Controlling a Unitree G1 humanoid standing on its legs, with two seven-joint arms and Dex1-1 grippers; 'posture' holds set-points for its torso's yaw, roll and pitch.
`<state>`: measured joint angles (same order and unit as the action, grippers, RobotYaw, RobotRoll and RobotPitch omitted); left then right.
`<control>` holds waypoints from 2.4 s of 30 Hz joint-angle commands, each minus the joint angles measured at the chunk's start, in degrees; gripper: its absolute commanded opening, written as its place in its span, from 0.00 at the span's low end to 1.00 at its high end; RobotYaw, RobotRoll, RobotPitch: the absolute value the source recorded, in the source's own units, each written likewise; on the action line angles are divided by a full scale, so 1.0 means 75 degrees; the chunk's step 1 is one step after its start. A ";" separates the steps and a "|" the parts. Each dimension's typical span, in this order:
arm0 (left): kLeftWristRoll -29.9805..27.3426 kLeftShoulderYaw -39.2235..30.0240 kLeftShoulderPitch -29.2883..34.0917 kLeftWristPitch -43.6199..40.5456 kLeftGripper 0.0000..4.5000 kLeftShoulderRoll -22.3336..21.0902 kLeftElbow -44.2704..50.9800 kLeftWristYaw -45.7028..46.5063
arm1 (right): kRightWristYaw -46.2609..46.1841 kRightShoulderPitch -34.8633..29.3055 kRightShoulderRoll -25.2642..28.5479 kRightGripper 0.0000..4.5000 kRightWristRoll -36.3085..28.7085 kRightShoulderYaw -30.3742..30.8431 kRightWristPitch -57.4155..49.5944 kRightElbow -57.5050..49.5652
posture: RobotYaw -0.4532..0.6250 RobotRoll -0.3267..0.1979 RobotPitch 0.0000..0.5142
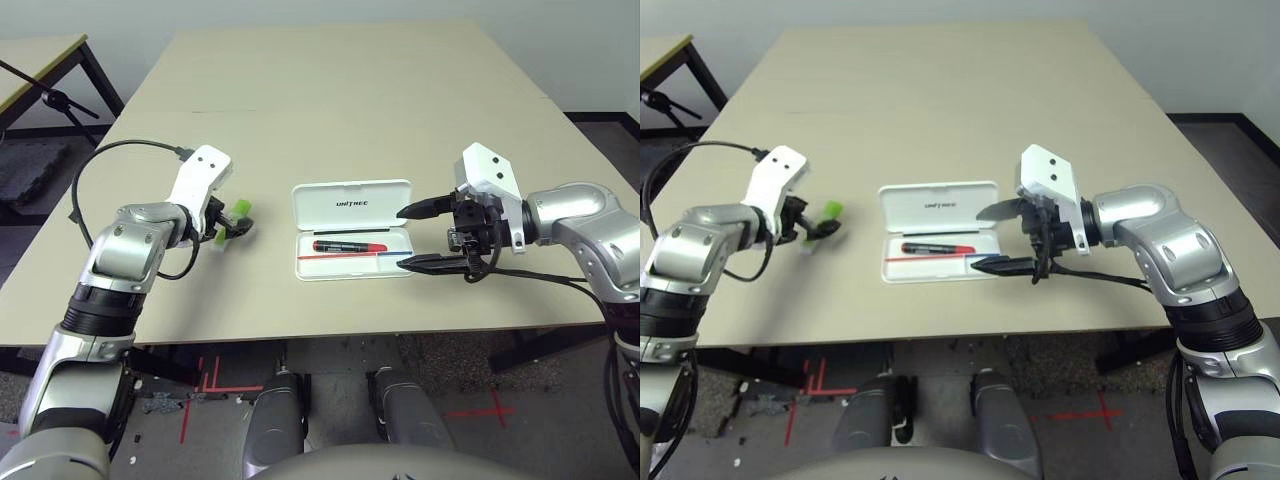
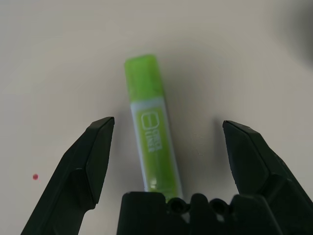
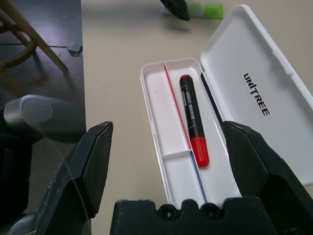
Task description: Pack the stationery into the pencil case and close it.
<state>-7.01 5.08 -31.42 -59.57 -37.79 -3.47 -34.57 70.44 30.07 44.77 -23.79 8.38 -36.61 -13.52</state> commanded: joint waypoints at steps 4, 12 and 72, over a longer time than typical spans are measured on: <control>-0.0075 -0.0334 -0.0335 -0.0121 1.00 0.0399 -0.0840 0.0340 | -0.0089 -0.0120 0.0070 0.99 0.0061 0.0103 0.0101 -0.0125 | 0.31 0.62 0.15; -0.0042 -0.0387 -0.0563 -0.0144 1.00 0.0661 -0.1674 0.0559 | -0.0098 -0.0138 0.0091 0.99 0.0077 0.0095 0.0106 -0.0142 | 0.30 0.62 0.16; -0.0004 0.2473 -0.0531 0.4087 0.24 0.0070 0.1104 -0.4811 | -0.0330 0.0176 -0.0033 1.00 0.0904 0.0317 0.0843 0.0967 | 0.28 0.62 0.16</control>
<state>-8.50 21.99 -34.24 -28.24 -37.81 5.77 -71.30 68.05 31.14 44.24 -17.57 10.63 -30.39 -6.27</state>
